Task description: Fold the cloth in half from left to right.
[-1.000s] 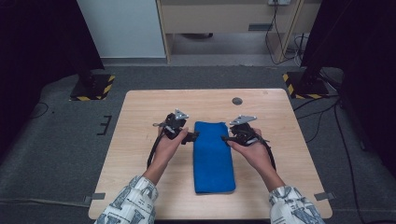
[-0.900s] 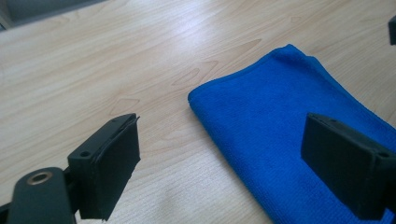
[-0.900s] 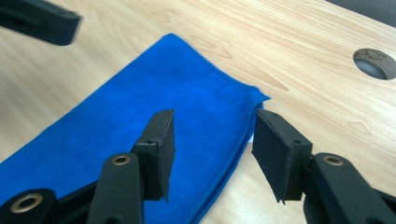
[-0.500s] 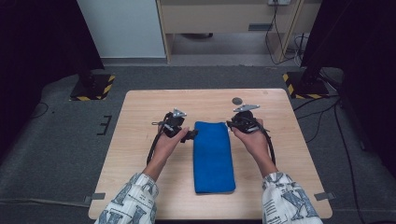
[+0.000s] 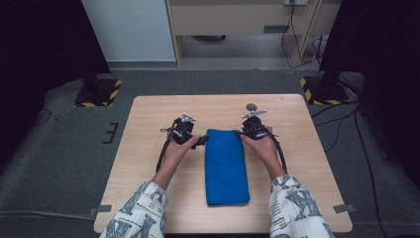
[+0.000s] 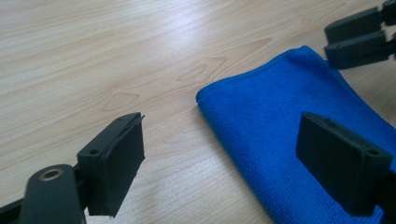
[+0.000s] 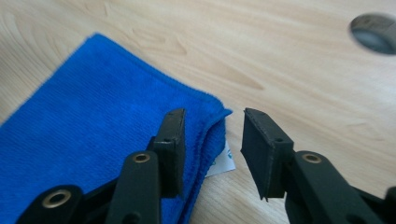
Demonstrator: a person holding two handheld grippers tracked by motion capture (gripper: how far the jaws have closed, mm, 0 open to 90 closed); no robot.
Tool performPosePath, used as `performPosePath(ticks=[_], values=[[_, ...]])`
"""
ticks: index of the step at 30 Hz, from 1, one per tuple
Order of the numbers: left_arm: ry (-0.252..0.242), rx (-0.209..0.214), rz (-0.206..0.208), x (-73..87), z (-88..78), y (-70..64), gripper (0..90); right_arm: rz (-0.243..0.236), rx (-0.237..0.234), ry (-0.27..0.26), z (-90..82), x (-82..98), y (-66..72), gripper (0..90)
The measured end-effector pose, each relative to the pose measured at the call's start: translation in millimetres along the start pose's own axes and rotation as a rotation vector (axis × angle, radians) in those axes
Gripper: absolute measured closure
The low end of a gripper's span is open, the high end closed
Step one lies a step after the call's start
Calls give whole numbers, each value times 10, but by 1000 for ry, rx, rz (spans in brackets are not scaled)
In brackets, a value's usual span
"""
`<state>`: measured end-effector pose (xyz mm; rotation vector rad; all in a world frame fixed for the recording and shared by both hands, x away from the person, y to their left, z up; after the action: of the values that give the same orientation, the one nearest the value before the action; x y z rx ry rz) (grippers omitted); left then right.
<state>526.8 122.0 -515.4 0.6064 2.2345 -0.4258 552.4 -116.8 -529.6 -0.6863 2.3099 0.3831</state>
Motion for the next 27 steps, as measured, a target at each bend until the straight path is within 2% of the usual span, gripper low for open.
performPosePath(ticks=[2, 5, 6, 7, 8, 9, 10, 12, 17, 20, 24, 27], values=[[6, 2, 8, 12, 22, -6, 143, 10, 10, 2, 55, 14, -9, 553], [8, 6, 15, 22, 42, -16, 143, 25, 0, 2, 107, 28, -8, 551], [13, 13, 29, 30, 56, -29, 143, 9, -7, 17, 153, 48, 0, 650], [15, 7, 42, 40, 64, -45, 144, 8, -19, 21, 163, 55, 8, 688], [11, 20, 33, 44, 65, -55, 148, 3, -24, 24, 176, 62, 13, 731], [11, 20, 33, 44, 65, -55, 162, 3, -24, 24, 176, 62, 13, 731], [6, 31, 36, 47, 71, -70, 174, -4, -20, 25, 191, 71, 15, 812], [5, 36, 33, 49, 87, -74, 181, -5, -27, 23, 192, 77, 18, 847], [25, 33, 35, 67, 187, -101, 227, 10, -30, 5, 129, 91, 14, 852], [28, 31, 21, 71, 259, -127, 240, 18, -30, 5, 112, 130, -7, 850], [42, 16, 30, 76, 353, -140, 263, 25, -36, 2, 94, 155, -27, 843], [30, 24, 16, 76, 405, -128, 276, 23, -44, -10, 87, 145, -31, 789]])
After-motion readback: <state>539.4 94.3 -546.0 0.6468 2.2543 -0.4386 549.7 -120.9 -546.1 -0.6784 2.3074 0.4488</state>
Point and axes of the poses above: each handheld gripper's, and its own axes: z roughly forward along the jaws, x roughly out of its underside, y roughly to its left, the point moved 4 cm from there along z, roughly forward along the jaws, and after that the axes turned 2 degrees about -x, right-handed, at the moved point
